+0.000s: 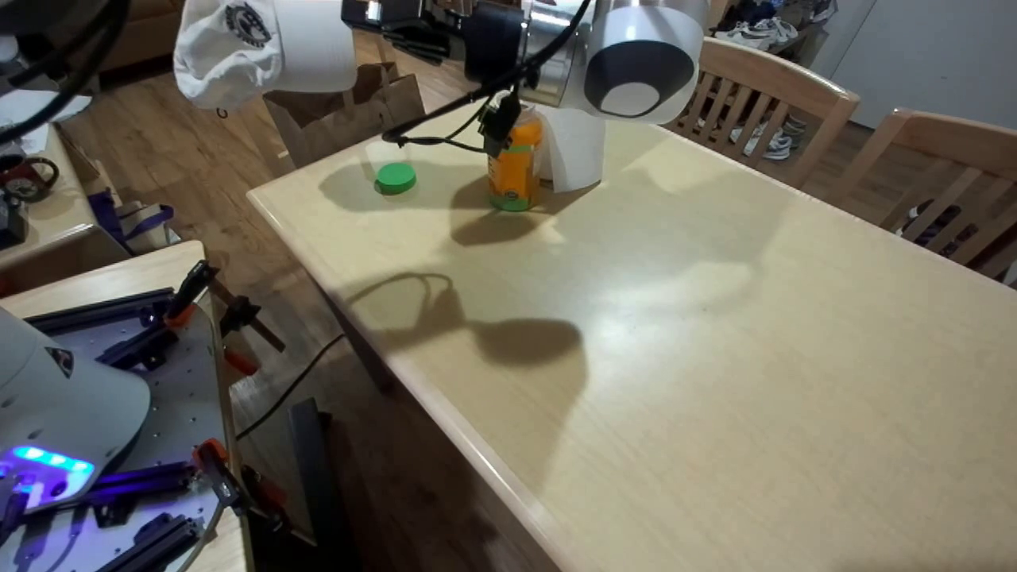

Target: Put the cap in the paper bag

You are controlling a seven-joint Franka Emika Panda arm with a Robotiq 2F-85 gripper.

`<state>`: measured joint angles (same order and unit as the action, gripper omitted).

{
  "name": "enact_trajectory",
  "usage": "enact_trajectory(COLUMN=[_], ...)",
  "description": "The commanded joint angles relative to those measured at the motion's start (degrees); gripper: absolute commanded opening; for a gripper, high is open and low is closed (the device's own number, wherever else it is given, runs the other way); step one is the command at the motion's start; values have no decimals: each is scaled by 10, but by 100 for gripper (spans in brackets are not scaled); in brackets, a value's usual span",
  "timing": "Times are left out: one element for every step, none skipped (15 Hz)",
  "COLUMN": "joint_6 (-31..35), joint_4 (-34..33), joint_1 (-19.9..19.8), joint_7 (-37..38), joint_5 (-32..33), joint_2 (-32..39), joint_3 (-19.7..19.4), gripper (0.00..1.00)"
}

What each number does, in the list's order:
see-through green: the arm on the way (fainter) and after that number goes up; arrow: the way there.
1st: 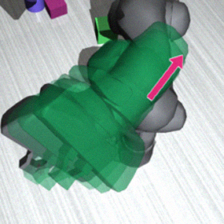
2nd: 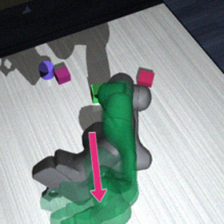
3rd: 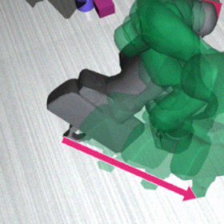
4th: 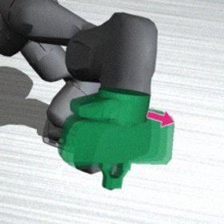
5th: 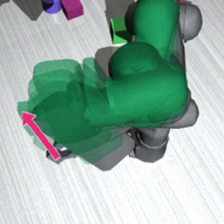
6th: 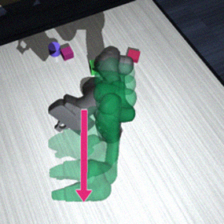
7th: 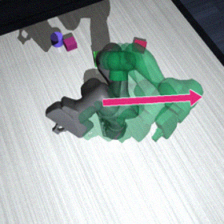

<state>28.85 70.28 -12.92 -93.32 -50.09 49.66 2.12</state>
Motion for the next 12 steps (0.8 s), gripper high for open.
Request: enact_trajectory(joint_6=[62, 81, 100, 119, 141, 163, 186, 209, 231, 252, 271, 285], joint_4=[1, -7, -19, -32, -42, -54, -69, -92, -118, -147, -172, -193], joint_1=[32, 44, 58, 71, 86, 101, 117, 136, 155, 175, 192, 210], joint_7=[56, 87, 120, 151, 186, 219, 255, 290, 325, 358, 383, 405], joint_5=[-2, -12, -21, -25, -33, -36, -39, -37, -30, -20, -6, 13], joint_2=[-41, -46, -51, -57, -65, -72, -78, -78, -77, -69, -63, -57], joint_3=[-25, -23, -18, -13, -8, -3, 3, 11, 20, 28, 34, 39], gripper=[1, 1, 1, 1, 1, 1, 1, 1, 1, 1, 1, 1])
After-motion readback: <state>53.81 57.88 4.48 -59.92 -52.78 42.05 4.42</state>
